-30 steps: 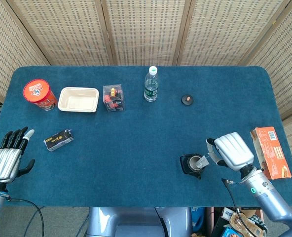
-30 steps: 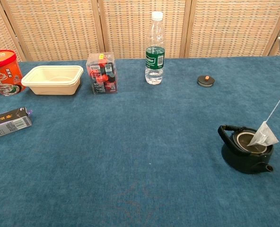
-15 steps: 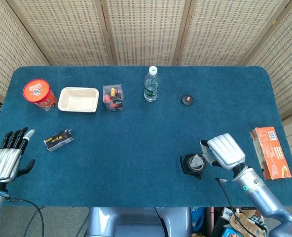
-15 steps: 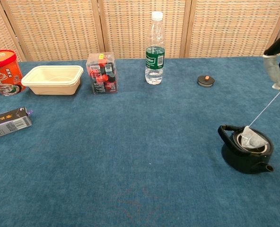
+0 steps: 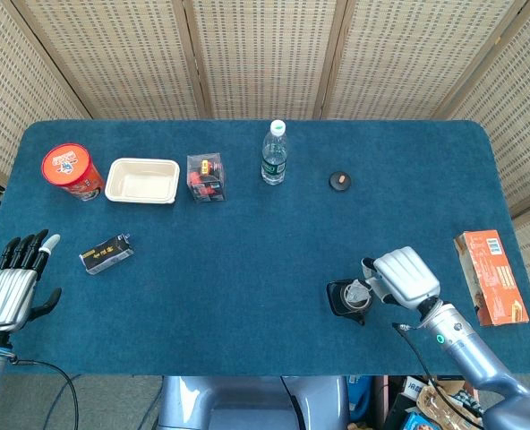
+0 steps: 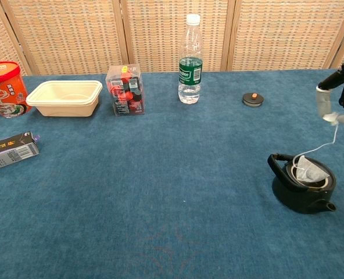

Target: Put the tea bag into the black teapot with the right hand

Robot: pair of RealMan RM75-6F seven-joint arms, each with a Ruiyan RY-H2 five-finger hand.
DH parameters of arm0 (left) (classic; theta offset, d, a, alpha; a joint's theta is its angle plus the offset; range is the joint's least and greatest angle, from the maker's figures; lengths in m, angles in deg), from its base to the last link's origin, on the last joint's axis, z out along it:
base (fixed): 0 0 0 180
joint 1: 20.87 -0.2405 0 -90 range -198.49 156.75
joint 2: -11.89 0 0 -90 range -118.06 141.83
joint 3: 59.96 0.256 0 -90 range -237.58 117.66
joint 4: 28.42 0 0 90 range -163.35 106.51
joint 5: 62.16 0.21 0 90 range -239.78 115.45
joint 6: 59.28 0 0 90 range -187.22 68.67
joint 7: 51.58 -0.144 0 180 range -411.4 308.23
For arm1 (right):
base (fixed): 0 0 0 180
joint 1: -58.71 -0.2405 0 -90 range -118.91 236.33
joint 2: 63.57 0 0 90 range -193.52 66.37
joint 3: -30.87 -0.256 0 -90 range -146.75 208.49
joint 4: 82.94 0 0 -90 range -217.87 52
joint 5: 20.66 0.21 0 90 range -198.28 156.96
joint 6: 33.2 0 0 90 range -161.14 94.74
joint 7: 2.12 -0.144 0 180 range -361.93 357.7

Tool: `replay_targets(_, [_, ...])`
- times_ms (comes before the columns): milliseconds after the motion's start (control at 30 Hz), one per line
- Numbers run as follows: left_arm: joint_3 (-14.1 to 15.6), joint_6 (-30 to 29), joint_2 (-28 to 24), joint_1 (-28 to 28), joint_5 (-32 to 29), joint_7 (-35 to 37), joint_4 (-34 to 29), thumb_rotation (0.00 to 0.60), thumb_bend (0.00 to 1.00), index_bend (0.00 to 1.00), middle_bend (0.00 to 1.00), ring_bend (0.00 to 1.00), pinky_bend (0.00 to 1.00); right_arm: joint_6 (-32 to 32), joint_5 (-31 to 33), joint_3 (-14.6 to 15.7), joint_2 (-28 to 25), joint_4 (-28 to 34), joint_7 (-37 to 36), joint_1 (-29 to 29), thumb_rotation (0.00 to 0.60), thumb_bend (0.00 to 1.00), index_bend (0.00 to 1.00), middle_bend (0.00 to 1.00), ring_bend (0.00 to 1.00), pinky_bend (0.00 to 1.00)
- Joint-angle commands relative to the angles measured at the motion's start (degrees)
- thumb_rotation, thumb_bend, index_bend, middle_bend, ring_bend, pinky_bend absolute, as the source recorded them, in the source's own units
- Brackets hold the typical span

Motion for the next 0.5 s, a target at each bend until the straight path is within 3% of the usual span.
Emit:
replay_targets(33, [0.0,0.0,-0.1,0.0,0.0,0.0,-0.1,0.600,0.37,0.00,0.00,0.00,0.00,0.3,0.1,0.0,-0.1,-0.2,0.0,-0.2,0.421,0.63,0.32,0.86,0.93,1.00])
replay_targets(167, [-0.1,0.0,-0.3,0.0,-0.1,-0.2,-0.3,0.600,0.37,0.00,0.00,0.00,0.00,1.3,0.0,0.0,-0.6,-0.4,-0.7,-0.7,0.362,0.63,0.23,0.85,0.93,1.00])
replay_targets(233, [-0.2,0.0,-0.5,0.1,-0.1,-0.4,-0.5,0.600,0.37,0.00,0.00,0.00,0.00,2.4,-0.3,0.1,-0.9,-0.5,-1.7,-1.2,0.360,0.63,0.22,0.85,0.93,1.00])
replay_targets(300, [-0.2,0.0,-0.6,0.1,-0.1,-0.5,-0.6,0.600,0.37,0.00,0.00,0.00,0.00,3.4,-0.8,0.2,-1.2,-0.8,-2.6,-1.6,0.381,0.63,0.22,0.85,0.93,1.00])
replay_targets(400, [-0.3,0.0,-0.7,0.2,-0.1,-0.6,-0.8,0.600,0.37,0.00,0.00,0.00,0.00,4.9,-1.6,0.4,-1.5,-1.2,-4.0,-2.1,0.457,0.65,0.22,0.86,0.93,1.00])
replay_targets(500, [-0.2,0.0,-0.9,0.2,-0.1,-0.7,-1.1,0.600,0.37,0.00,0.00,0.00,0.00,6.7,-2.9,0.8,-2.0,-1.7,-5.6,-2.9,0.481,0.70,0.22,0.87,0.93,1.00])
